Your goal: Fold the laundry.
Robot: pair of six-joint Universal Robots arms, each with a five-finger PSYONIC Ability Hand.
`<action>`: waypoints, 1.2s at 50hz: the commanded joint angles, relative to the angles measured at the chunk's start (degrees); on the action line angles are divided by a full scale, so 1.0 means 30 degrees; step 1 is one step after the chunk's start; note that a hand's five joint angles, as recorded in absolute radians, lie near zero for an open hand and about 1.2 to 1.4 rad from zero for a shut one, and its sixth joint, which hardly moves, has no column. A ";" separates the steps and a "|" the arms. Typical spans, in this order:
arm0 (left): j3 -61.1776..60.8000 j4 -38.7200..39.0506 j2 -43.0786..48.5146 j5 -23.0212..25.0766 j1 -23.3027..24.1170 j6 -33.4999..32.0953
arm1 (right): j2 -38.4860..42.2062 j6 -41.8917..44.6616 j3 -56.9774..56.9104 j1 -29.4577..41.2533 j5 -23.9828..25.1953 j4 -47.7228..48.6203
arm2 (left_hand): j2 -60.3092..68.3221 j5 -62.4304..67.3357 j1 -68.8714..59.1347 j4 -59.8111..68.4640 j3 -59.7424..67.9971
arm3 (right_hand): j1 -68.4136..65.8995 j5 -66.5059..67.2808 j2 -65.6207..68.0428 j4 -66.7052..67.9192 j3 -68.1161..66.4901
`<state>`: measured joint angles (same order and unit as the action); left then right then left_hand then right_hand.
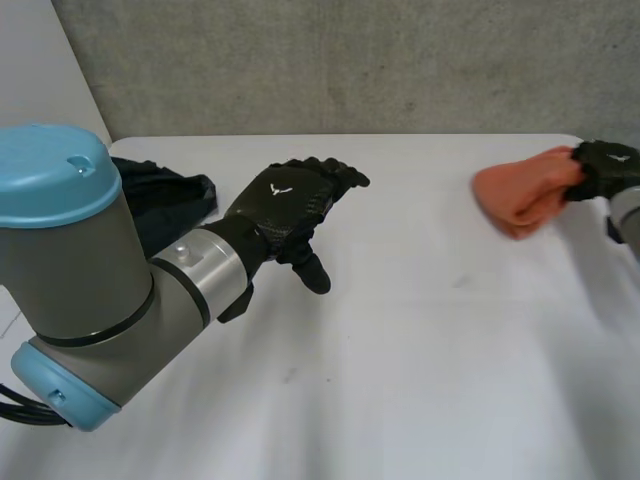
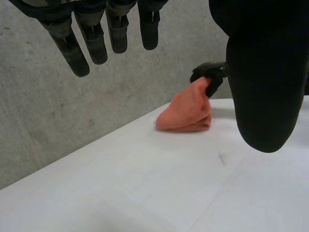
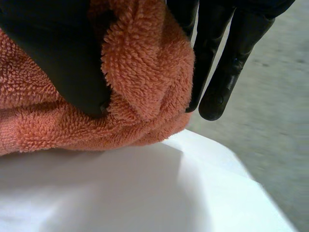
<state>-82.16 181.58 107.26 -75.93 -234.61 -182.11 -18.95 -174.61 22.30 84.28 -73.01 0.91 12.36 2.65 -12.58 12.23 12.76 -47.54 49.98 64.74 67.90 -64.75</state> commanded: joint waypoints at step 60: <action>-0.0241 0.0557 -0.1533 -0.1439 -0.3211 0.0029 | -1.1550 1.1333 0.6506 -0.2785 -0.4610 -0.2034 | -0.0268 -0.0363 0.0338 -0.0224 -0.0399 | 1.2512 -1.6660 -1.8248 -1.9299 1.8251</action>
<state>-83.07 182.20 102.81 -78.71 -241.52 -181.93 -45.20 -131.35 35.27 67.75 -89.71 -8.37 12.36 2.65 -12.58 12.23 12.76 -8.20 3.67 12.41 13.09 -12.16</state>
